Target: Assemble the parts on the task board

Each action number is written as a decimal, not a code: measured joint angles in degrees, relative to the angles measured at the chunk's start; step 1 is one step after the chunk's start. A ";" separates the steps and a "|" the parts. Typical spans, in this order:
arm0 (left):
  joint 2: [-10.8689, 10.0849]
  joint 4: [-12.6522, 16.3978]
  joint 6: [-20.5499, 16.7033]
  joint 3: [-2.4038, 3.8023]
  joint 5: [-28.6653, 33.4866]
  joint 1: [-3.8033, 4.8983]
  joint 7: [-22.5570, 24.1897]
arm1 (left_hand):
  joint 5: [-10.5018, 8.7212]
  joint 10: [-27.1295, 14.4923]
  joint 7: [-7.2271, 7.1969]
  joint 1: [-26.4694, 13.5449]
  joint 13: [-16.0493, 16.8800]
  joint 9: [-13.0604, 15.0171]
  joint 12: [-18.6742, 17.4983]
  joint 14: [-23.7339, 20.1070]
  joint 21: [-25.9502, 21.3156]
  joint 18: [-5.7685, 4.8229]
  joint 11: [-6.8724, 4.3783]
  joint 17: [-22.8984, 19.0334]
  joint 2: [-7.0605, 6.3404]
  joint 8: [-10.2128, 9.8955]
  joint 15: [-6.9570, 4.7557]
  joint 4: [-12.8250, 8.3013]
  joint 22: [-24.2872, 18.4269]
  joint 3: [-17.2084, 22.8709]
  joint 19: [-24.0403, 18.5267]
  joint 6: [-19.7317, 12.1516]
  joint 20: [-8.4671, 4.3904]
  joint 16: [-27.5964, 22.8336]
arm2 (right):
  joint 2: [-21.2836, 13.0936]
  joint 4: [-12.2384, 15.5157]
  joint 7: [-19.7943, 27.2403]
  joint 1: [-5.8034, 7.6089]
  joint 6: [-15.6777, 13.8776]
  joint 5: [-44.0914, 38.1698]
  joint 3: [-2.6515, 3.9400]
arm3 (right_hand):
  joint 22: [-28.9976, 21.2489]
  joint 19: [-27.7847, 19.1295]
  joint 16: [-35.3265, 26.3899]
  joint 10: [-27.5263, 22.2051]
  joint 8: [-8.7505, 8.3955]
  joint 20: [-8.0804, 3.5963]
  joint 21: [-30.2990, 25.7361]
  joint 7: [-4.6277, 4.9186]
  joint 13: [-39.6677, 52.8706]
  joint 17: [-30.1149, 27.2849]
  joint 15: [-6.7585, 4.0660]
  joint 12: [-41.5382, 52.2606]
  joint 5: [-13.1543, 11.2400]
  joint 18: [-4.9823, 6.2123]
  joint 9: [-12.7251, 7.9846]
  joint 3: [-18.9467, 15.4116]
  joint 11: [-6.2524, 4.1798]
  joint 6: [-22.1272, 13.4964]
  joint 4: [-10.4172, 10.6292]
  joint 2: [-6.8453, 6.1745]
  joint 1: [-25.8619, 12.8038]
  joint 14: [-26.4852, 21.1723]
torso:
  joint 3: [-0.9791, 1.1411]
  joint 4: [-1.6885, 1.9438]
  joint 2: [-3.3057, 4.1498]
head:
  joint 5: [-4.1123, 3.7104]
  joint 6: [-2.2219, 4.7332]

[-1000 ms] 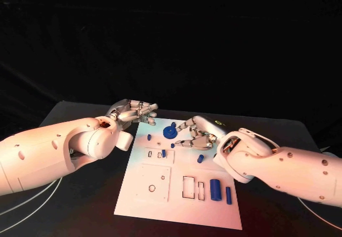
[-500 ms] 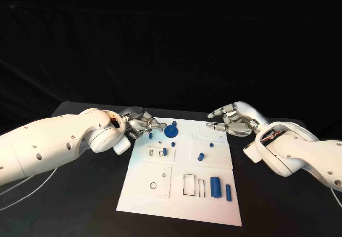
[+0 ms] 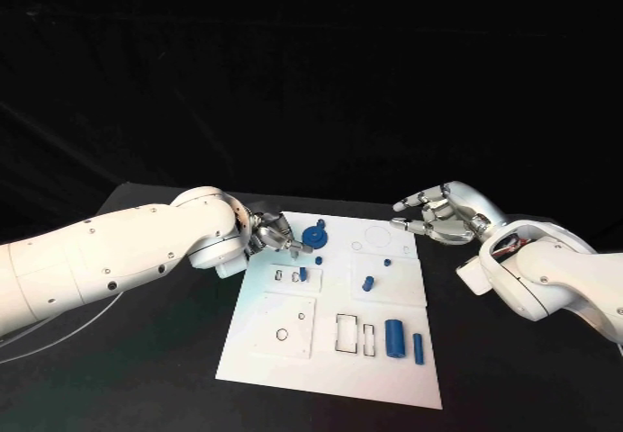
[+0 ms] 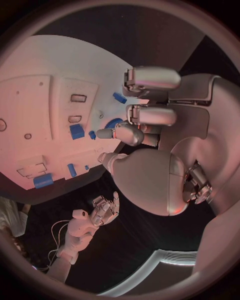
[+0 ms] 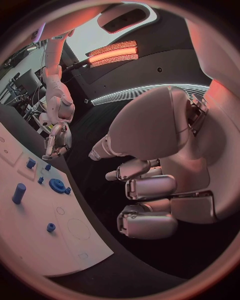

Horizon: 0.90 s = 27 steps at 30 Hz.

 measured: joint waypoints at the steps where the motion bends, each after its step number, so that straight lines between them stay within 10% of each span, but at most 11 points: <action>1: 0.29 -0.12 0.23 0.00 -0.40 0.01 -0.86 | 0.00 0.00 -0.14 -0.42 0.26 0.45 0.17 0.00 0.00 -0.13 0.00 0.00 -0.07 0.25 0.00 0.01 0.00 -0.38 0.00 -0.14 0.00 0.00 | -0.04 -0.06 -0.03 0.00 0.00 0.04 0.00 | 0.00 0.00 0.00 0.00 0.00 0.00 0.00 0.00 0.00 0.00 0.00 0.00 0.00 0.00 0.00 0.00 0.00 0.00 0.00 0.00 0.00 0.00 | 0.00 -0.01 0.00 | 0.01 -0.01; 27: 5.06 -2.71 5.58 -0.72 -3.44 0.11 -9.73 | 0.00 0.00 -0.45 -2.06 1.36 4.48 0.71 -0.21 0.00 -0.12 0.00 -0.02 0.40 1.42 -0.21 -0.06 -0.01 -4.69 -0.01 -1.28 0.00 0.00 | -0.26 -0.37 -1.02 -0.01 0.01 0.19 -0.01 | -0.02 0.00 -0.21 0.00 0.21 0.01 0.00 0.00 -0.21 -0.02 0.00 0.00 0.54 0.00 0.04 -0.49 0.00 0.00 0.18 0.00 0.00 0.00 | -0.10 0.02 0.08 | 0.31 -0.64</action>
